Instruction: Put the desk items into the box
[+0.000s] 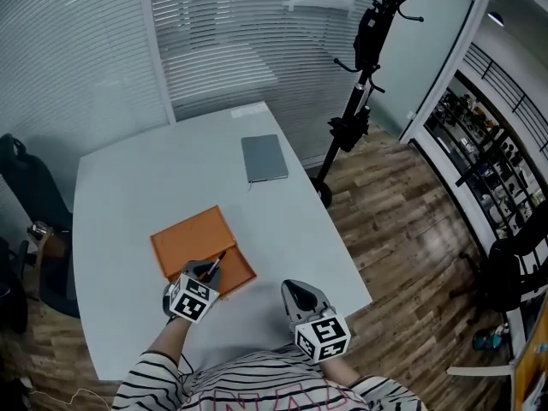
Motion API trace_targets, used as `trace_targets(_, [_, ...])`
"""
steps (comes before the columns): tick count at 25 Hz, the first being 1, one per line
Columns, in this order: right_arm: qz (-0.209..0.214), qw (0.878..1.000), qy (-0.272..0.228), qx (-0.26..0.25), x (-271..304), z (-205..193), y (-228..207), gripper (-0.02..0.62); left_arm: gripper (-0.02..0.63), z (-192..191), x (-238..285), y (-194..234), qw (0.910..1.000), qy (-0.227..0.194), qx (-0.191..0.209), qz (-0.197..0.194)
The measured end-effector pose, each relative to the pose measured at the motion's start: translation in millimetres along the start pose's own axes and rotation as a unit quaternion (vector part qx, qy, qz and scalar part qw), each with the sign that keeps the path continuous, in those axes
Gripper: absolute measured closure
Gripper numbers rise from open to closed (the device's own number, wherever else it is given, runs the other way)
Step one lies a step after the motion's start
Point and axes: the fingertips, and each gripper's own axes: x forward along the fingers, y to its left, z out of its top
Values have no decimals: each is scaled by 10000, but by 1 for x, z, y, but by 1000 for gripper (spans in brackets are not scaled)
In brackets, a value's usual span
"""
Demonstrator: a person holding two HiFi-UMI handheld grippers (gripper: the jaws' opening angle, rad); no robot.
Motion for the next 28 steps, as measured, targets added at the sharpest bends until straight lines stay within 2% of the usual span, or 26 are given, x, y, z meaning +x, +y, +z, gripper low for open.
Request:
trace_targets(17, [-43, 9999, 50, 117, 8, -2, -7, 569, 546, -42, 47, -6, 9937, 1099, -21, -238])
trace_targets(28, [-98, 9997, 121, 166, 10, -8, -16, 569, 546, -61, 65, -1, 9889, 1471, -181, -136])
